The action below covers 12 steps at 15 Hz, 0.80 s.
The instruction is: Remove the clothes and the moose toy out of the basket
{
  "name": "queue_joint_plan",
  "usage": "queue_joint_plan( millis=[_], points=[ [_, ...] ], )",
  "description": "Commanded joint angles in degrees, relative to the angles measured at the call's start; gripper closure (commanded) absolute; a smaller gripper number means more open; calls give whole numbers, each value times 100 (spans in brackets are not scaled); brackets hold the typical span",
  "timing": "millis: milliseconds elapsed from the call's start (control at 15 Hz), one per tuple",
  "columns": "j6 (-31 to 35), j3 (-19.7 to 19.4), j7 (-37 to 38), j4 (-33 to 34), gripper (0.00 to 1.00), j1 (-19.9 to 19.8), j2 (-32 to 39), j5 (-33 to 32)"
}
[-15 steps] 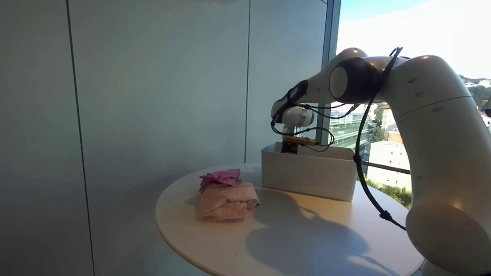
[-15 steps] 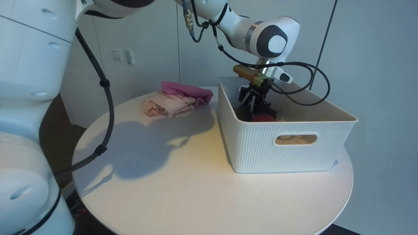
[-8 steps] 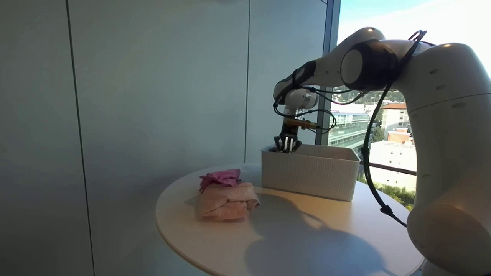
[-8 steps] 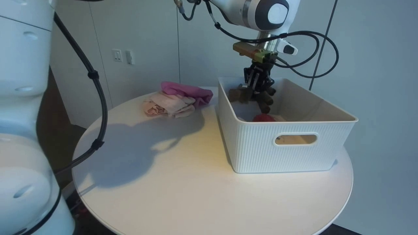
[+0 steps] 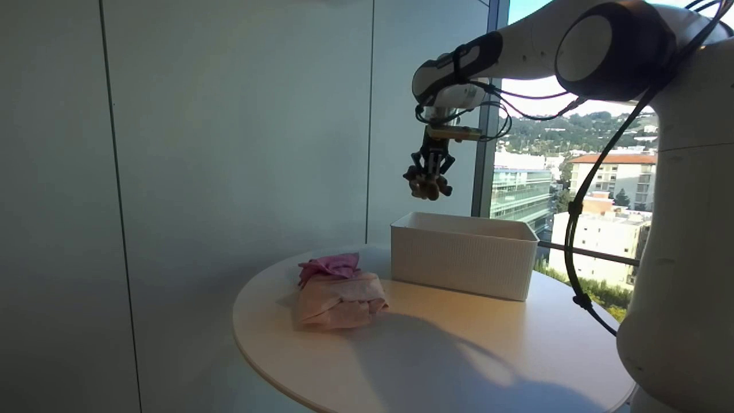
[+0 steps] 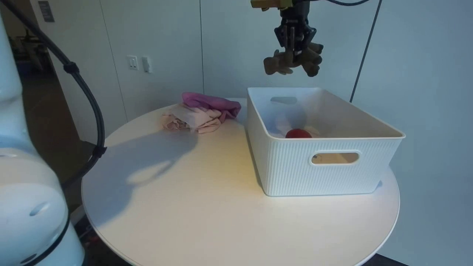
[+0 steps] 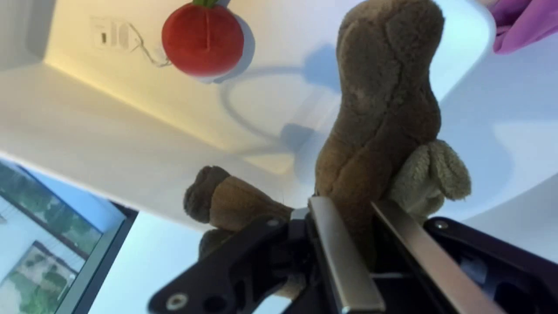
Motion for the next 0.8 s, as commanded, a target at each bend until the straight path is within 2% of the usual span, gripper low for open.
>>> queue_joint_plan(
  millis=[0, 333, 733],
  points=[
    [32, 181, -440, -112, 94, 182, -850, -235],
    [-113, 435, -1292, -107, 94, 558, -1235, 550],
    [-204, 493, -2429, -391, 94, 890, -660, 2208]
  ],
)
